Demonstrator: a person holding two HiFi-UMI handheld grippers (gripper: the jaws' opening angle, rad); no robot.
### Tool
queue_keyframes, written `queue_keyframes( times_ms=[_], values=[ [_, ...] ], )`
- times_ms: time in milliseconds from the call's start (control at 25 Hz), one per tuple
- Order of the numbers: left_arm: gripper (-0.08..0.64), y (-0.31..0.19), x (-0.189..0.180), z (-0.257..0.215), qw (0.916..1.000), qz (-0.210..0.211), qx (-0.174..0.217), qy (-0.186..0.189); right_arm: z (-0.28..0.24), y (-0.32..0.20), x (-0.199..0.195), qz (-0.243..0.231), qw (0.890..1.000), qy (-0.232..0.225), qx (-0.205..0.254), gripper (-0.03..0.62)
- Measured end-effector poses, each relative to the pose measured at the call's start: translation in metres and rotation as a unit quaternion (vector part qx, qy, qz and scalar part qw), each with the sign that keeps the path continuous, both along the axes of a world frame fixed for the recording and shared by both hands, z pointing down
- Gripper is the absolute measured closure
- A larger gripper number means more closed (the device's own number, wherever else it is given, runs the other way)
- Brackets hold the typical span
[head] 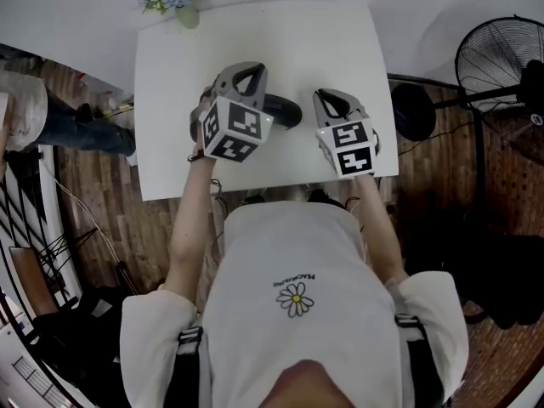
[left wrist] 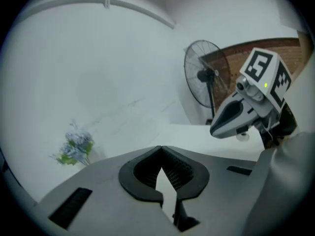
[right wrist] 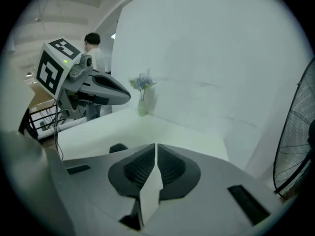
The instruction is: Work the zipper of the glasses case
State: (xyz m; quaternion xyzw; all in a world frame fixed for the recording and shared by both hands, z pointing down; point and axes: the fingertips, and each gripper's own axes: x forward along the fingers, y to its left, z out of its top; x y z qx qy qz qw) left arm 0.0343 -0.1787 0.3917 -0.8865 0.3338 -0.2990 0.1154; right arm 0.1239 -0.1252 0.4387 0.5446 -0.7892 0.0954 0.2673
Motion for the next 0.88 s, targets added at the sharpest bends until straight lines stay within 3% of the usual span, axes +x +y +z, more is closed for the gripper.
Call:
queue_keyframes(
  times_ms=[120, 240, 400, 480, 560, 760, 880],
  values=[
    [0.548, -0.001, -0.007, -0.075, 0.9916, -0.040, 0.050, 0.113, -0.055, -0.011, 0.009, 0.019, 0.997, -0.021, 0.077, 0.575],
    [0.548, 0.004, -0.026, -0.125, 0.9669, -0.097, 0.076, 0.224, -0.104, -0.013, 0.014, 0.034, 0.987, -0.051, 0.151, 0.581],
    [0.548, 0.021, -0.050, -0.156, 0.9337, -0.139, 0.110, 0.311, -0.160, -0.003, 0.012, 0.036, 0.966, -0.075, 0.247, 0.583],
    [0.548, 0.029, -0.061, -0.164, 0.9198, -0.155, 0.136, 0.334, -0.182, 0.004, 0.011, 0.035, 0.954, -0.075, 0.288, 0.584],
    [0.548, 0.033, -0.069, -0.168, 0.9119, -0.170, 0.161, 0.337, -0.194, 0.009, 0.009, 0.031, 0.944, -0.074, 0.320, 0.584],
    [0.548, 0.042, -0.073, -0.172, 0.9005, -0.168, 0.174, 0.361, -0.194, 0.013, 0.006, 0.030, 0.937, -0.084, 0.337, 0.584],
    [0.548, 0.043, -0.075, -0.169, 0.9010, -0.165, 0.176, 0.361, -0.193, 0.012, 0.003, 0.028, 0.938, -0.083, 0.336, 0.584]
  ],
)
